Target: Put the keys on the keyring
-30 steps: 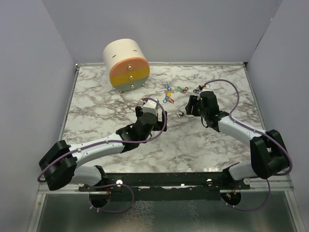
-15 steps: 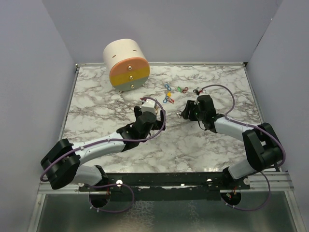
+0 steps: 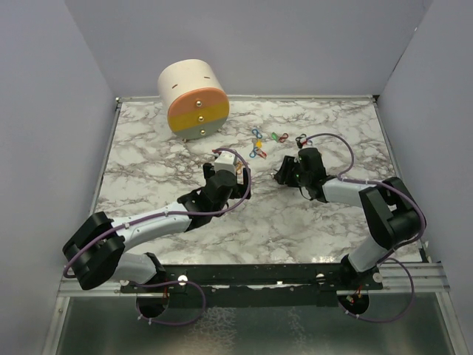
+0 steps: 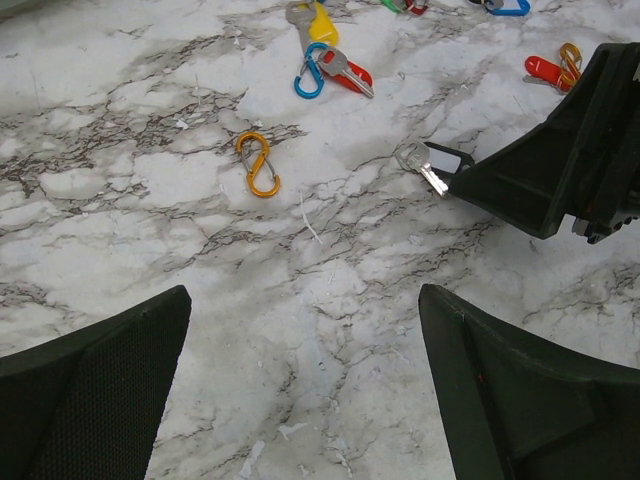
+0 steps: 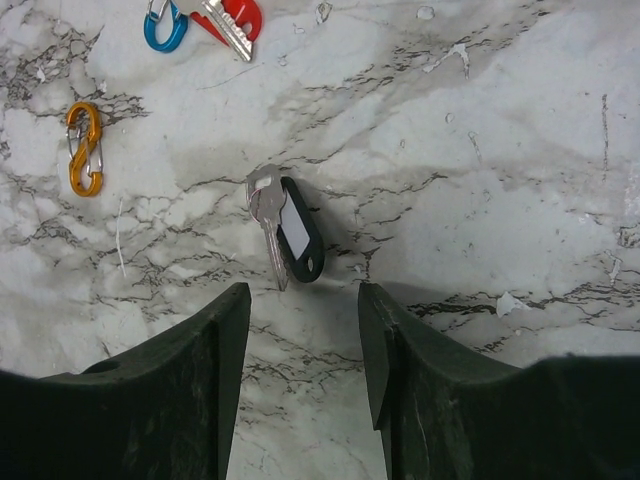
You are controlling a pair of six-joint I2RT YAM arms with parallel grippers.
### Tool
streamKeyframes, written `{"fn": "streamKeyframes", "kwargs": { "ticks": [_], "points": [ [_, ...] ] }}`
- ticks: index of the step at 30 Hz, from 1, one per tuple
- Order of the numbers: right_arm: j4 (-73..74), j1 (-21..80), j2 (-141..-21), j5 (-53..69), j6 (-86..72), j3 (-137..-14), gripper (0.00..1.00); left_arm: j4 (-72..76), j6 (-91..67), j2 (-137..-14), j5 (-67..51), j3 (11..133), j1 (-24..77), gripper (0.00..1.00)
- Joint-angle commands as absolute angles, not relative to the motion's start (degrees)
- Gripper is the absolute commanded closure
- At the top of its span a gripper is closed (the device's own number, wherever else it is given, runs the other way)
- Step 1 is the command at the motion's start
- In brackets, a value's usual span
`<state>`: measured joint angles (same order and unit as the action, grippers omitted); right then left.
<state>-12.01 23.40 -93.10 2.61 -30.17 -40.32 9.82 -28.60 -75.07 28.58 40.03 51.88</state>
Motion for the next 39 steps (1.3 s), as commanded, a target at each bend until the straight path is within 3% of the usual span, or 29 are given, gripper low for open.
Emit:
{"fn": "streamKeyframes", "kwargs": {
  "ticks": [1,33,37,39],
  "points": [
    [-16.47,22.61,-95.05,4.11,-31.71,-39.39,0.53,11.47,-29.0,-75.37,27.17,39.55,51.43,0.01],
    [-25.51,19.25,-101.35,11.03,-33.93,-38.03,0.73,12.01,-29.05,-75.92,26.08,39.43,50.69,0.01],
    [-26.14,19.25,-101.53,11.6,-34.01,-38.04,0.81,11.97,-29.05,-75.78,26.13,39.39,50.65,0.01],
    [-26.46,19.24,-101.4,11.6,-34.1,-37.82,0.9,12.01,-29.06,-75.84,26.08,39.29,50.65,0.01]
  ]
}}
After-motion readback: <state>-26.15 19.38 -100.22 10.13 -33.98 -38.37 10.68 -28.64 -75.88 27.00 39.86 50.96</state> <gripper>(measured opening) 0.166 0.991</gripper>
